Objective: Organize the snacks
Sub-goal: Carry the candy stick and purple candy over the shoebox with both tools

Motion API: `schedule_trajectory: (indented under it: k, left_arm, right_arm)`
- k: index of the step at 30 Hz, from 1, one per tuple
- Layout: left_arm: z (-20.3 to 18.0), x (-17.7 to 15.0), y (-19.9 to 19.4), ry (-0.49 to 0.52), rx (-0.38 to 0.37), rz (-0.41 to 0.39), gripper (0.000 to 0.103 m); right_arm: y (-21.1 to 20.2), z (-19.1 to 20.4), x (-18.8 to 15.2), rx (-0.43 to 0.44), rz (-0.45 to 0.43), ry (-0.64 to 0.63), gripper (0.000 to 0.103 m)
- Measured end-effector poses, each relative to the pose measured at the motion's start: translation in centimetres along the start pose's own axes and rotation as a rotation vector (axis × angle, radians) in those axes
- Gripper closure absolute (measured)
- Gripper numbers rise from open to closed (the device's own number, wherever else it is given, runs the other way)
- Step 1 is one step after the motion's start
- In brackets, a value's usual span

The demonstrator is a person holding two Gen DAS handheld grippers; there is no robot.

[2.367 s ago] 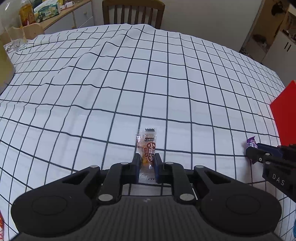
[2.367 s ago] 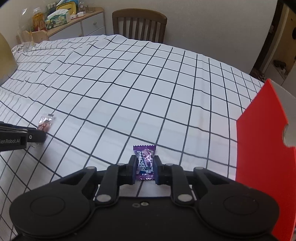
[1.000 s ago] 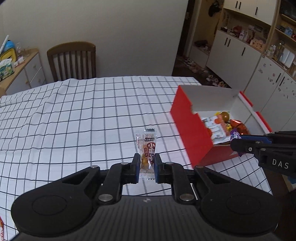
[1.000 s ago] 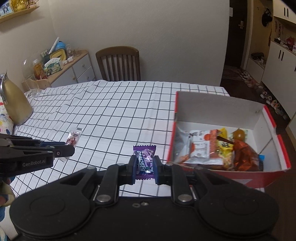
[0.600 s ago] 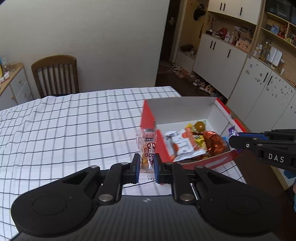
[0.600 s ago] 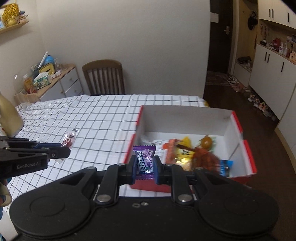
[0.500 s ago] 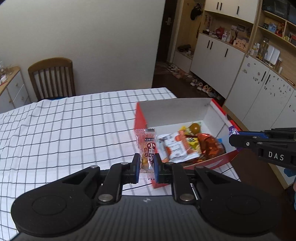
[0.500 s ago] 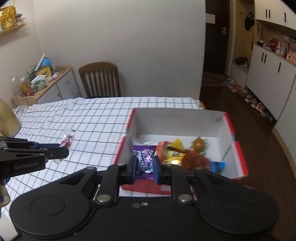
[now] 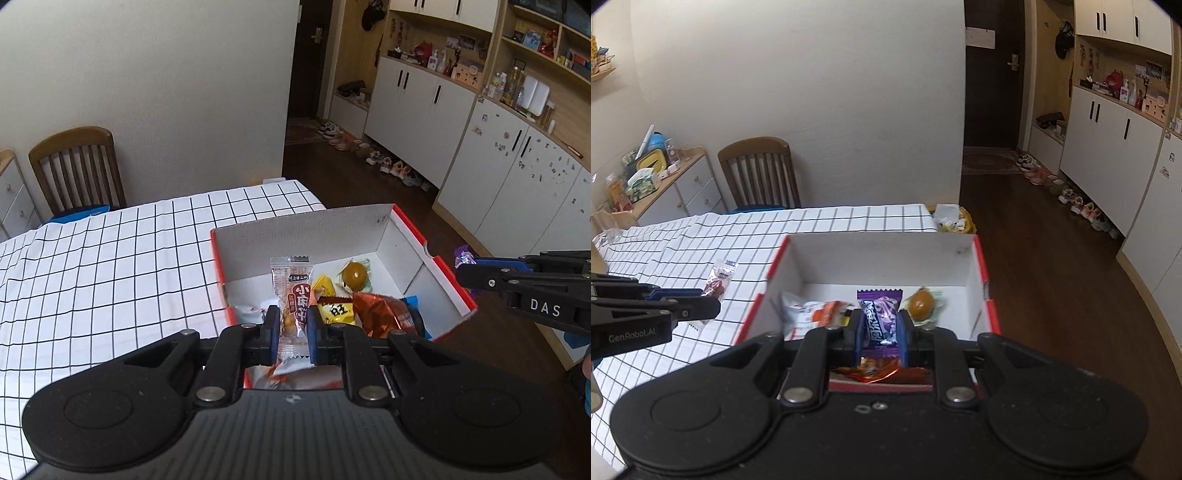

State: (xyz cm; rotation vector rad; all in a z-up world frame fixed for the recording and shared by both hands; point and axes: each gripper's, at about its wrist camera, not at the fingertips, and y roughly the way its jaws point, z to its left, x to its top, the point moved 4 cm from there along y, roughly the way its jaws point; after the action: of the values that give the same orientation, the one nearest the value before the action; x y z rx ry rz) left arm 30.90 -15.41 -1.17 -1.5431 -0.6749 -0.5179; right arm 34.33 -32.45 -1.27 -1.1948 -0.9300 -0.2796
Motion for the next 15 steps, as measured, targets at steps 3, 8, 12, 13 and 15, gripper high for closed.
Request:
schedule_trajectory:
  k: [3, 8, 12, 13, 15]
  left_arm:
    - [-0.5, 0.9, 1.4, -0.001, 0.011, 0.015, 0.088]
    - [-1.0, 2.2, 3.9, 0.028, 0.032, 0.036, 0.088]
    - [-1.3, 2.9, 5.6, 0.019, 0.045, 0.051, 0.088]
    - [-1.4, 3.1, 5.9, 0.018, 0.047, 0.053, 0.088]
    - [-1.5, 3.3, 6.5, 0.020, 0.049, 0.056, 0.088]
  right_arm:
    - [0.9, -1.2, 0.4, -0.006, 0.005, 0.005, 0.087]
    - [2.9, -2.7, 1.3, -0.011, 0.026, 0.007, 0.087]
    - [4.5, -3.2, 1.9, -0.022, 0.046, 0.001, 0.087]
    - [4.9, -3.3, 2.0, -0.024, 0.050, -0.002, 0.087]
    - [5.6, -3.3, 2.2, -0.027, 0.057, -0.008, 0.087]
